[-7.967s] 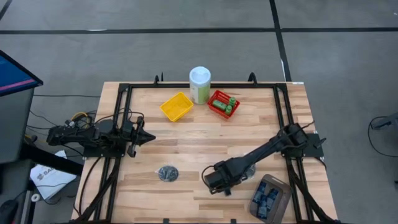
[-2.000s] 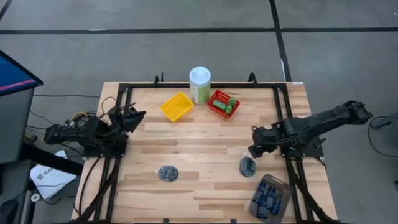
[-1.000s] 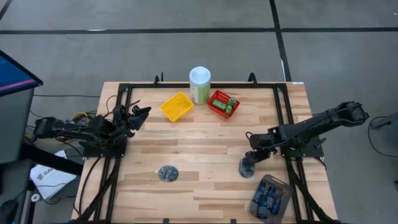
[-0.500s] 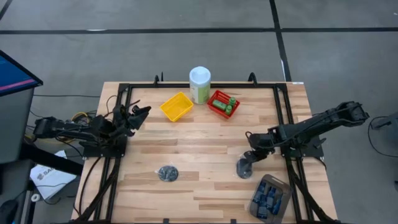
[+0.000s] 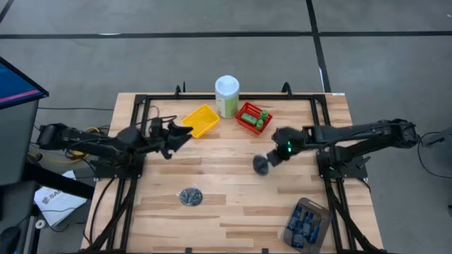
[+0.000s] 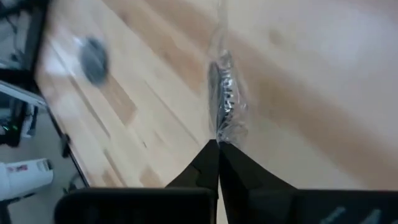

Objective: Pick & Place Travel size toiletries
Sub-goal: Put the black hairbrush in the yellow bin

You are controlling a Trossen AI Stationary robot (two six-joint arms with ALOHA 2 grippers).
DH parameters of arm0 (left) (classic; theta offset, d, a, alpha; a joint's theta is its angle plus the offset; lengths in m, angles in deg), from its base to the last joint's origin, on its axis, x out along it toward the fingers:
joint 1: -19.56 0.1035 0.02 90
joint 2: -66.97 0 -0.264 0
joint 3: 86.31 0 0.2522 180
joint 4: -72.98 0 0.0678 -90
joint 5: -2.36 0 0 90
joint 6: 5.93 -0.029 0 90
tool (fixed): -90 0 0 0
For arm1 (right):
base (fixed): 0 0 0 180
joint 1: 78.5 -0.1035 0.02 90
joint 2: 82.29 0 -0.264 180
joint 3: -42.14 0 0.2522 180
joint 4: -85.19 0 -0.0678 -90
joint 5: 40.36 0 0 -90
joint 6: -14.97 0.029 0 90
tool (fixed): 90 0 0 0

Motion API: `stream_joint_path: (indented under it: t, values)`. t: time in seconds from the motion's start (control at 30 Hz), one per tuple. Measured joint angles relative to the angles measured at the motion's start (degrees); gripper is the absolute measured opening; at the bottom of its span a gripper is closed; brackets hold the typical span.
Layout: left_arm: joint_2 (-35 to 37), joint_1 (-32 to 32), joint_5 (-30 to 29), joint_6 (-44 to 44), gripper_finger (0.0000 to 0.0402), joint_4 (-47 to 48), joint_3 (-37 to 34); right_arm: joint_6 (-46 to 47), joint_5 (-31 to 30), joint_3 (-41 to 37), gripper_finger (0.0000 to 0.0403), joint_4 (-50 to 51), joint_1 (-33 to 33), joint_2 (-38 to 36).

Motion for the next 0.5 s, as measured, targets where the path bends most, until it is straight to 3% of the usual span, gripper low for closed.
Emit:
stream_joint_path:
  t: [0.23,0.5]
  values:
    - [-12.1,3.0,10.7,3.1,0.0266,0.0,8.5,-12.2,0.2,9.8,0.0000,2.7,7.4,0.0]
    - [-23.6,11.4,23.4,3.1,0.0268,0.1,17.1,-19.0,2.2,15.9,0.0000,6.1,9.5,0.0]
